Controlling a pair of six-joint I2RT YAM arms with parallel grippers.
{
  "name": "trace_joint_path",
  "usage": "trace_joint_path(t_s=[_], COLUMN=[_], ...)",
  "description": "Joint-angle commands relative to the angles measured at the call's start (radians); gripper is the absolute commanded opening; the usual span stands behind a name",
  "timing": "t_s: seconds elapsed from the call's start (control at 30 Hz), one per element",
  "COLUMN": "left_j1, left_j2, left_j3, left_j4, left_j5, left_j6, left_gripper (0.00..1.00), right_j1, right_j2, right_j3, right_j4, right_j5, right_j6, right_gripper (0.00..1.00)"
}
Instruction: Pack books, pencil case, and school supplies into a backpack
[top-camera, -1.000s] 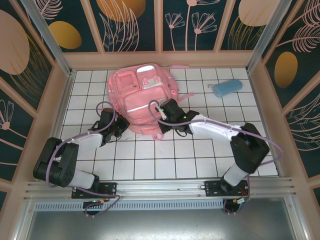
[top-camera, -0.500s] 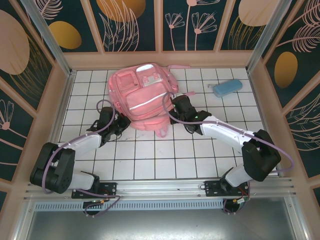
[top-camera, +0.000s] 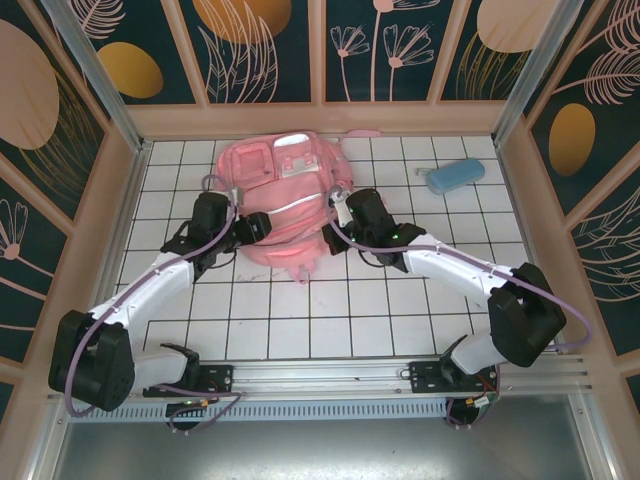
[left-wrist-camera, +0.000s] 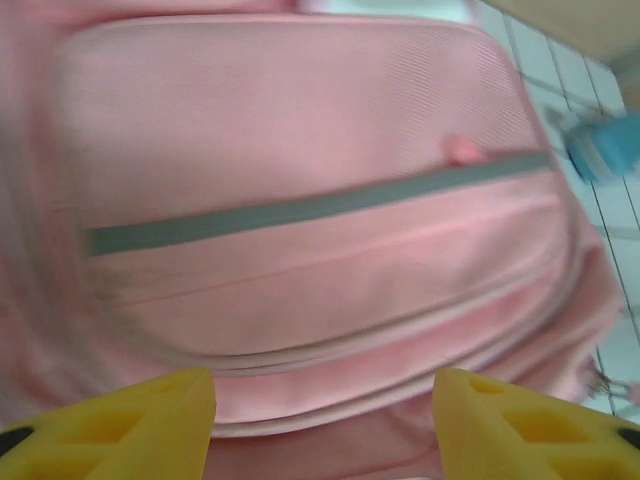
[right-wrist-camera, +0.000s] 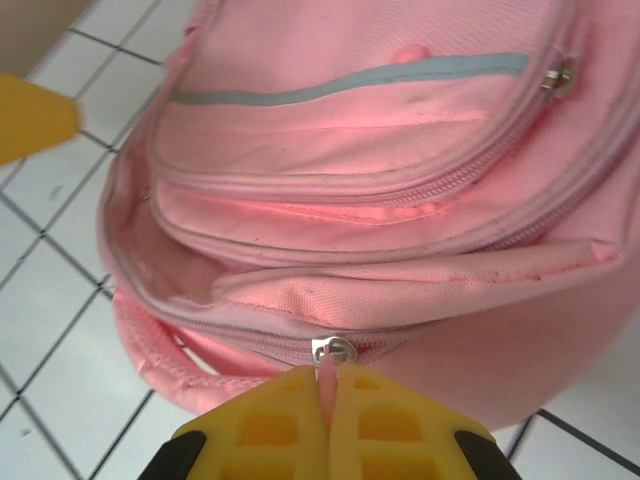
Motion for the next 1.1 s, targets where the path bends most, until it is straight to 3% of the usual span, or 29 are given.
trace_joint_path(t_s=[0.0,0.17,0.33,0.63,0.77,0.97,1.07], left_j1=[-0.038,-0.064,-0.128,-0.156,-0.159,-0.160,-0.161], left_j2=[0.003,0.064,0.225,0.216,0.268,0.318,0.351], left_j3=[0.039,0.105,0.242,0.210,0.230,0.257,0.273], left_j4=[-0.038,-0.002,-0.171,-0.092,-0.137,-0.203,-0.212], left_j5=[0.086,0.237,0.197,0.250,0.209,0.318,0.272], left_j6=[0.232,0.335,0.518,0.645,0.707,0.791,0.796], left_gripper=[0.61,0.63,0.60,0.60,0.53,0.50,0.36], right_j1=[0.008,-0.003,-0.016,-0.058,-0.064,-0.069,-0.070], right_j2=[-0.019,-0.022,-0.028,-0.055,-0.066,-0.068,-0.078], right_j3=[0.050,0.040,0.018,-0.031,-0.039,-0.035,-0.037], right_j4=[0.128,0.134,0.163,0.197,0.202,0.191,0.181], right_j5=[-0.104,-0.128,-0.145,-0.162,-0.173,-0.169,-0.140], right_j6=[-0.005,0.010,0.033,0.066,0.065,0.062,0.058], right_gripper=[0.00,0.00,0.00,0.00,0.00,0.00,0.00])
